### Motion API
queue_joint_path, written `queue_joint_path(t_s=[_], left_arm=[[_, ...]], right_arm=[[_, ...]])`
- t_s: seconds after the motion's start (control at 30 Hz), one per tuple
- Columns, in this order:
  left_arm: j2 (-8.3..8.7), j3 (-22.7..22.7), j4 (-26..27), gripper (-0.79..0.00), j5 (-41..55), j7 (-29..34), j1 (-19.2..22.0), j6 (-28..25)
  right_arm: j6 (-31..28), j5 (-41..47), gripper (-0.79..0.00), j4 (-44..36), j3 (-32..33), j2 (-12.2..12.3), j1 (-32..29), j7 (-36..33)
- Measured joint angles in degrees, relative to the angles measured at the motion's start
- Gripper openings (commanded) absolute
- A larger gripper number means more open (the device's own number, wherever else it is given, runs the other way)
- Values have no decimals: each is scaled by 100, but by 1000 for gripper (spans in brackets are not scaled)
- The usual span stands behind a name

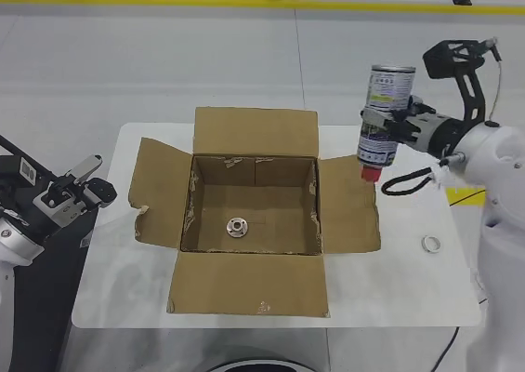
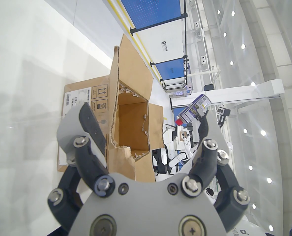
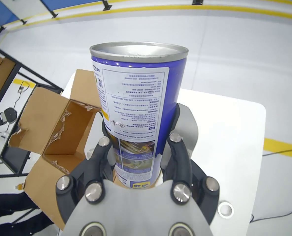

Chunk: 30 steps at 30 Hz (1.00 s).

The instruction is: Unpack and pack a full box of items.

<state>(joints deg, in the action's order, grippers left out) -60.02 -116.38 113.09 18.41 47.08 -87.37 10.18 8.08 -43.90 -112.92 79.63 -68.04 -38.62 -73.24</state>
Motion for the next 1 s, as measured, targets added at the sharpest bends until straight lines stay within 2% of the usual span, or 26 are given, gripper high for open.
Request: queue_joint_path(t_s=[0.3, 0.53, 0.67, 0.87, 1.0], left_arm=[[0, 0, 0, 0, 0, 0, 0, 0], [0, 0, 0, 0, 0, 0, 0, 0], [0, 0, 0, 0, 0, 0, 0, 0], [0, 0, 0, 0, 0, 0, 0, 0], [0, 0, 0, 0, 0, 0, 0, 0]], right_arm=[[-317, 135, -785, 730, -2434, -329, 1028, 168], [-323, -106, -785, 1586, -3893, -690, 1580, 524], [-243, -211, -785, 2116, -4465, -910, 1745, 797], [-197, -258, -785, 3210, -5165, -1288, 2052, 703], [-389, -15, -785, 4064, -5448, -1553, 2190, 660]])
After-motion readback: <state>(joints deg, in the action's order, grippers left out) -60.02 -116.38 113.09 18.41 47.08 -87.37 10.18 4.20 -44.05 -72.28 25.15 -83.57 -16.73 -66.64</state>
